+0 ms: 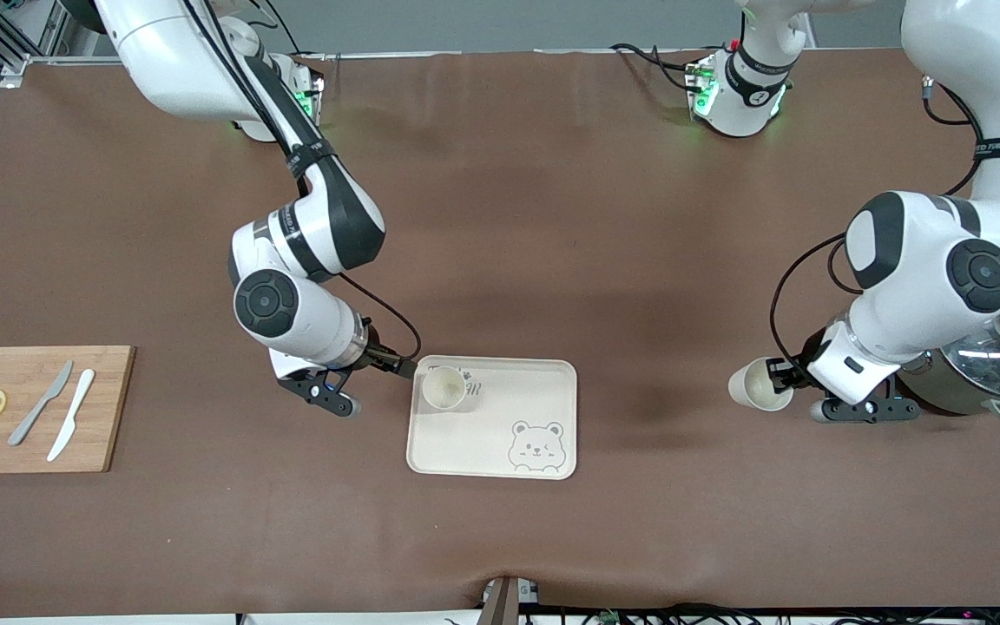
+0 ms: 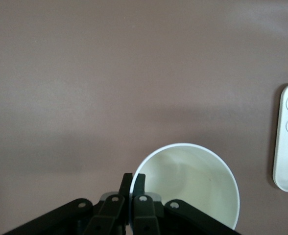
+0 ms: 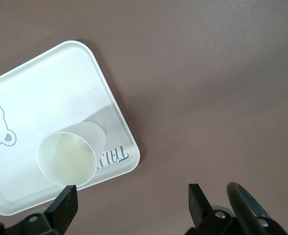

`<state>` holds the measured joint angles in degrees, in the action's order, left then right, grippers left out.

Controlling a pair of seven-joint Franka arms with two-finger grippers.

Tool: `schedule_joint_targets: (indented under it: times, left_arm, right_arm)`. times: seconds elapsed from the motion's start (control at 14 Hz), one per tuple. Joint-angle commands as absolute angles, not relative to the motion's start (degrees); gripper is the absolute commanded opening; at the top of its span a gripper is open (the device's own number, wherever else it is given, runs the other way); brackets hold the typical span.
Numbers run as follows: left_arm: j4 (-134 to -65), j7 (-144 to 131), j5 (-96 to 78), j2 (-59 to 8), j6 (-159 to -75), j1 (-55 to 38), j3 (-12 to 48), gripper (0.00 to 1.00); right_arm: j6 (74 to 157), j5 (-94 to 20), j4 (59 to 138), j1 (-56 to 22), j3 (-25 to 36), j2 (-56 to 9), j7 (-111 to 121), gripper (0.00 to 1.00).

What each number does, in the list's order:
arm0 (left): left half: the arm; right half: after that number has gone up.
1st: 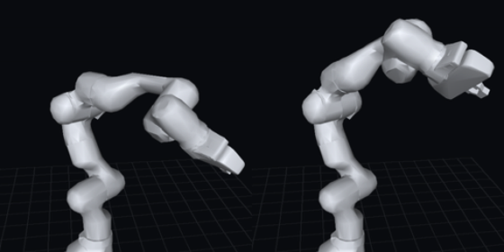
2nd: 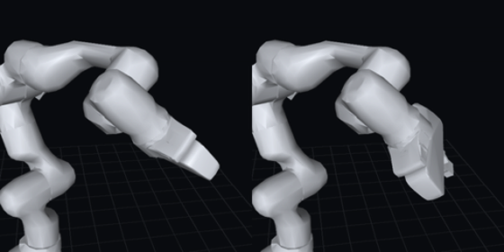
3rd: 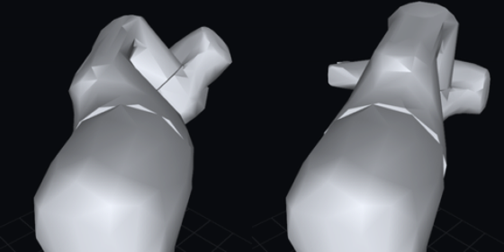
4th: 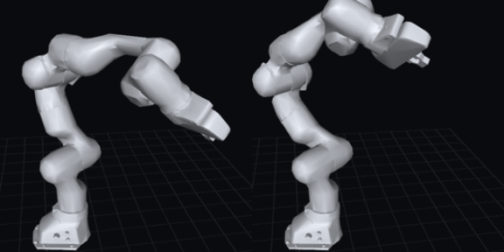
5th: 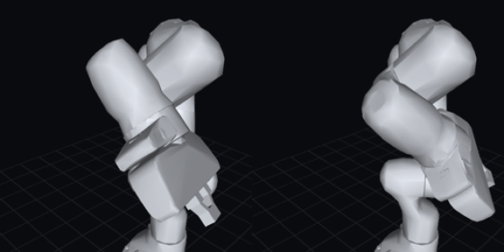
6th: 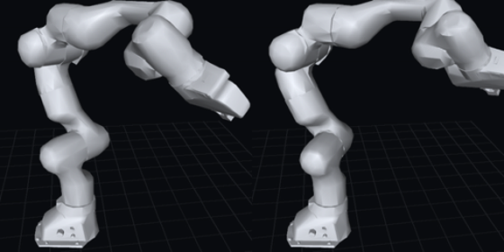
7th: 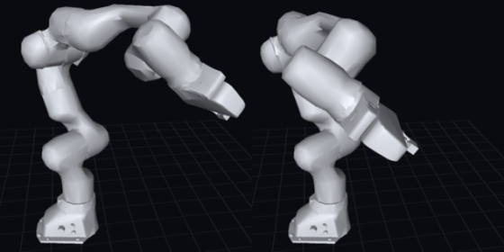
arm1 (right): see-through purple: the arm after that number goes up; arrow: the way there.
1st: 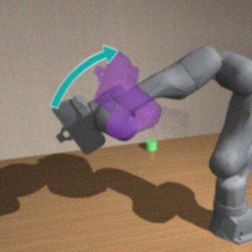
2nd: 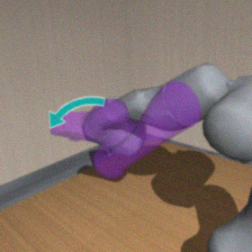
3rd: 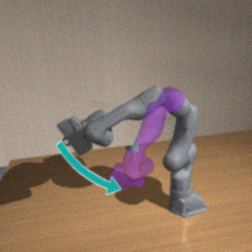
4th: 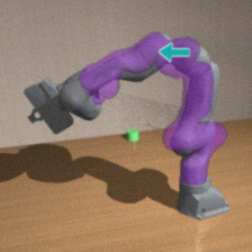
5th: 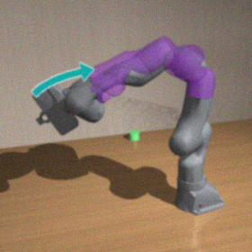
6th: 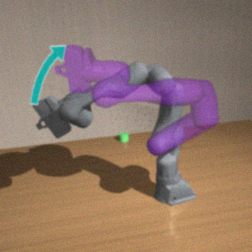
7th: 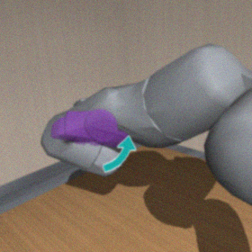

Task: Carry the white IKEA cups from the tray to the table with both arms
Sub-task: 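Grasp the second cup rim with the right gripper while the left gripper holds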

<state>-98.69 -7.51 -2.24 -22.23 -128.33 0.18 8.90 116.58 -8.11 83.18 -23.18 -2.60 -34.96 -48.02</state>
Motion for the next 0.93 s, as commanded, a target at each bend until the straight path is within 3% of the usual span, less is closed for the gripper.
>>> schedule_joint_targets:
  times: [0.0,0.28,0.57,0.85]
  left_arm:
    - [-104.3,-6.6,-4.5,-19.9,-135.1,0.6,9.5,0.0]
    - [-109.2,-7.7,-4.9,-20.8,-145.8,0.2,9.5,0.0]
    - [-110.7,-7.6,-4.8,-22.8,-148.4,0.3,9.4,0.0]
    - [-112.4,-6.7,-4.1,-27.0,-155.2,0.3,9.3,0.0]
  right_arm:
    - [117.8,-8.7,81.3,-24.3,-2.2,-36.8,-49.7,1.0]
    - [121.3,-8.7,81.3,-25.7,-2.2,-38.7,-51.9,1.0]
    - [124.9,-8.7,81.3,-26.9,-2.3,-40.7,-54.8,1.0]
    - [127.3,-8.7,80.9,-27.2,-2.3,-42.4,-58.0,0.89]
